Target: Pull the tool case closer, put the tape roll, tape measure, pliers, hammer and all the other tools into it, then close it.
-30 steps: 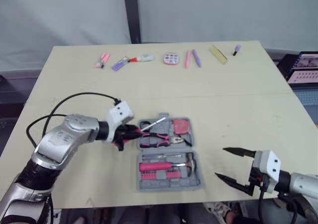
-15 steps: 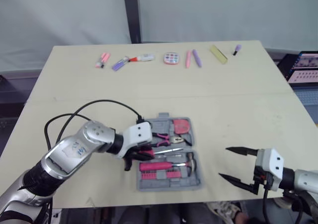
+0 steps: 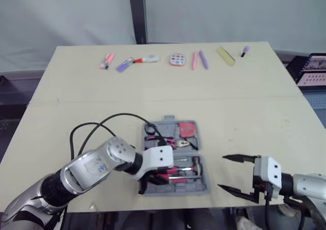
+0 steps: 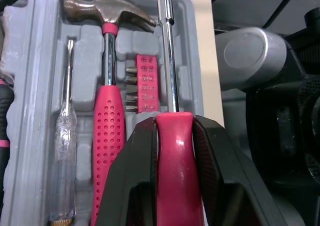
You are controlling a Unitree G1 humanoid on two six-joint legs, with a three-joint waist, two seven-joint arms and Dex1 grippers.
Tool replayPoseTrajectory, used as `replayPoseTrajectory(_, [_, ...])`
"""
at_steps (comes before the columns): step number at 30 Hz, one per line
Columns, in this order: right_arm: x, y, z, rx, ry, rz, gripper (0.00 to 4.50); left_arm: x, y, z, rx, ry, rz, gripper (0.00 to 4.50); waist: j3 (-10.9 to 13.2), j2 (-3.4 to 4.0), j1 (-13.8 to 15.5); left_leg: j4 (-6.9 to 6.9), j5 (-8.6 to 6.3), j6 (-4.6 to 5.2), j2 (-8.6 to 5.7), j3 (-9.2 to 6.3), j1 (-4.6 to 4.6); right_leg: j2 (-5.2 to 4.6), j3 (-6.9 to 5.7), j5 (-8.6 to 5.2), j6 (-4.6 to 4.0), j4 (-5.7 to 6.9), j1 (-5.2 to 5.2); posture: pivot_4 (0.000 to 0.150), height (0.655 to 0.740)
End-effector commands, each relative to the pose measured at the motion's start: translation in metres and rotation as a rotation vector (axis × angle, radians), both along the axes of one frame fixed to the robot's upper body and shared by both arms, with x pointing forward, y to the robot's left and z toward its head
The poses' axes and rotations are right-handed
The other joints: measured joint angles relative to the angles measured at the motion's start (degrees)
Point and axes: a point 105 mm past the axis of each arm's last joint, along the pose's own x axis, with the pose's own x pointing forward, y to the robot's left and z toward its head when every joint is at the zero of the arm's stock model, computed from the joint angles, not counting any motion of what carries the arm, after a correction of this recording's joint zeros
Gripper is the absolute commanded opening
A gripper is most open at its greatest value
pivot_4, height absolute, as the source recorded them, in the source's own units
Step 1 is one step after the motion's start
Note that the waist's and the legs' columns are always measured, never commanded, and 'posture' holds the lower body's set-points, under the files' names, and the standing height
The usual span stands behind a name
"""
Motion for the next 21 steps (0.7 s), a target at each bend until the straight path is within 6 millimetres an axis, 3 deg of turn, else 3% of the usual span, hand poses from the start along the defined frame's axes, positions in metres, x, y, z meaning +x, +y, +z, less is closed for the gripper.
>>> replayPoseTrajectory(1, [-0.004, 0.004, 0.008, 0.000, -0.014, 0.041, 4.50, -0.007, -0.008, -0.003, 0.012, -0.023, -0.055, 0.54, 0.0, 0.00, 0.0, 0.00, 0.00, 0.00, -0.01, 0.01, 0.00, -0.01, 0.01, 0.00, 0.01, 0.00, 0.00, 0.150, 0.7400])
replayPoseTrajectory(9, [-0.007, 0.004, 0.008, -0.005, -0.005, 0.038, 4.50, -0.014, -0.017, -0.008, 0.038, -0.002, -0.085, 0.54, 0.0, 0.00, 0.0, 0.05, 0.01, 0.02, -0.03, -0.01, -0.04, 0.00, 0.00, 0.01, 0.03, 0.04, 0.00, 0.150, 0.7400])
replayPoseTrajectory(21, [-0.013, 0.004, 0.006, -0.004, 0.002, 0.011, 4.50, -0.007, -0.026, -0.013, 0.063, -0.006, -0.054, 0.54, 0.0, 0.00, 0.1, 0.13, 0.01, 0.04, -0.10, -0.03, -0.05, -0.04, 0.01, 0.02, 0.04, 0.11, 0.00, 0.150, 0.7400])
